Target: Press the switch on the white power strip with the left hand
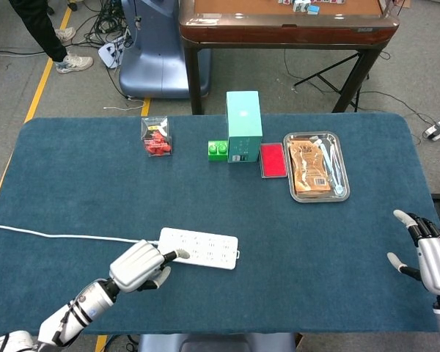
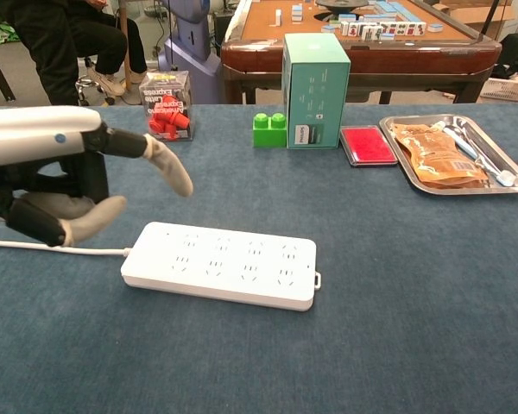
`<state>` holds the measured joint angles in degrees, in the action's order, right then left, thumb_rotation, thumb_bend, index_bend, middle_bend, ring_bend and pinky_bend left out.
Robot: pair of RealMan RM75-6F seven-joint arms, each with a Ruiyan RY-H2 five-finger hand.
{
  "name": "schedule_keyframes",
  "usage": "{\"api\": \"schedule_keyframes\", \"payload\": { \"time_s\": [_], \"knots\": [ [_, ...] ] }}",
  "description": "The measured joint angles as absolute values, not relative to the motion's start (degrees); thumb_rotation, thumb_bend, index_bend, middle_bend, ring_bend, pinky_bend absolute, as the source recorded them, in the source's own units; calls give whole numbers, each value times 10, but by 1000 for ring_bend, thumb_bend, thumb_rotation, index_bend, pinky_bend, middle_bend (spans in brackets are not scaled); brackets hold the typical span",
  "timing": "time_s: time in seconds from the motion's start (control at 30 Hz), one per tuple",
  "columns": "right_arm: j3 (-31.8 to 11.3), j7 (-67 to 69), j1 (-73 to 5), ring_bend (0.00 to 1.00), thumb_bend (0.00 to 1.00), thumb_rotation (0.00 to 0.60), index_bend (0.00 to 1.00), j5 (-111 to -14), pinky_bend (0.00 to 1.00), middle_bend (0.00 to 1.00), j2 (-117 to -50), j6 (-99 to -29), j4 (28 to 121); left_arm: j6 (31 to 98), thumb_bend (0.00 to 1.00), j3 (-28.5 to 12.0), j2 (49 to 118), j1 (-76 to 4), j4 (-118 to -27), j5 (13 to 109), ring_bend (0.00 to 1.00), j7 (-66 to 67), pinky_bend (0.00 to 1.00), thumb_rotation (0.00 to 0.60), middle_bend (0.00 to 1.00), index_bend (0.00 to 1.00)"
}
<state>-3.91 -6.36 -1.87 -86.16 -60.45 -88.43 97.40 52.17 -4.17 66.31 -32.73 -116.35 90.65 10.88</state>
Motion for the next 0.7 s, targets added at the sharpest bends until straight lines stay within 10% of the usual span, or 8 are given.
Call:
{"api": "schedule_keyframes", "payload": {
  "time_s": [0.7],
  "knots": [
    [-41,-65,-25,251,145,600,199,-858,439,256,-609,-872,971,512,653,-38,768,-372,-1075,818,1000,269,1000,600,1000,291]
  ]
}}
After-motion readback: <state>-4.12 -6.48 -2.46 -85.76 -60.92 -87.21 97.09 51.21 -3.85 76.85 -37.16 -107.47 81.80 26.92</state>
